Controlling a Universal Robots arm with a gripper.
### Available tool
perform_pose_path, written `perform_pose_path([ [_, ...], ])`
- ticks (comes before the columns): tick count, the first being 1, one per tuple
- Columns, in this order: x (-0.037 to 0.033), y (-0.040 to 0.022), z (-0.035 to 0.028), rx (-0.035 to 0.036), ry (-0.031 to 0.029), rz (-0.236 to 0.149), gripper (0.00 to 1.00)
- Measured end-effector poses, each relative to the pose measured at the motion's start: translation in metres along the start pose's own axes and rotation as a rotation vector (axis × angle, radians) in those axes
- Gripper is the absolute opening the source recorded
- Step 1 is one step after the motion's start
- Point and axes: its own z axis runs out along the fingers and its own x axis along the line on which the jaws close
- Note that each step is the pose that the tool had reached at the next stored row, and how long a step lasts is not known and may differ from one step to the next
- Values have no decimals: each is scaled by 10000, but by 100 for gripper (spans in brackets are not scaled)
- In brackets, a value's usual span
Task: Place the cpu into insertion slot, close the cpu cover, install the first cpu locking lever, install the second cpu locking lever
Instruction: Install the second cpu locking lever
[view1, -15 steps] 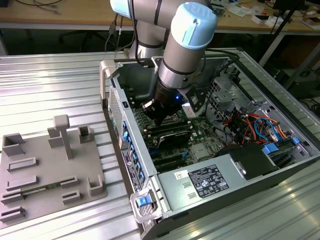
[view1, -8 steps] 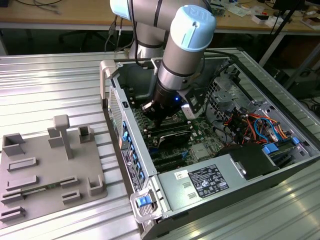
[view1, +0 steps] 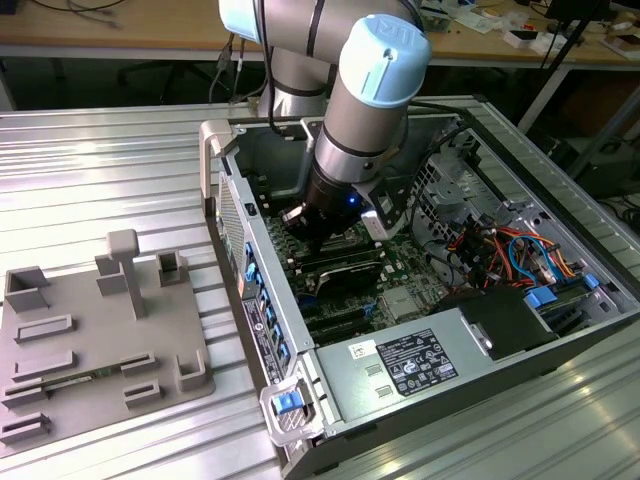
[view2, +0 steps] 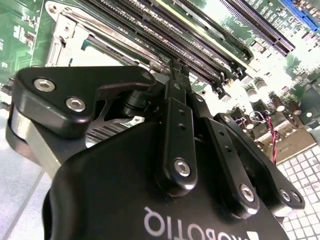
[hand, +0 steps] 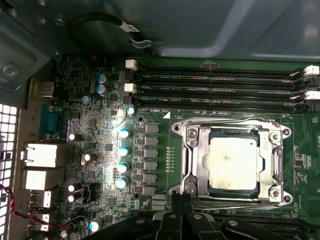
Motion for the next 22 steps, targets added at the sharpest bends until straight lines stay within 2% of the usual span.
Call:
perform_pose_path([
  [8, 5, 7, 34, -80, -5, -40, 11],
  [14, 6, 25, 45, -75, 4, -59, 11],
  [15, 6, 29, 47, -19, 7, -60, 11],
  [17, 4, 36, 48, 285, 22, -62, 11],
  [18, 5, 36, 46, 382, 28, -61, 11],
  [19, 5, 35, 43, 401, 31, -63, 11],
  [22, 4, 41, 7, 390, 25, -64, 11],
])
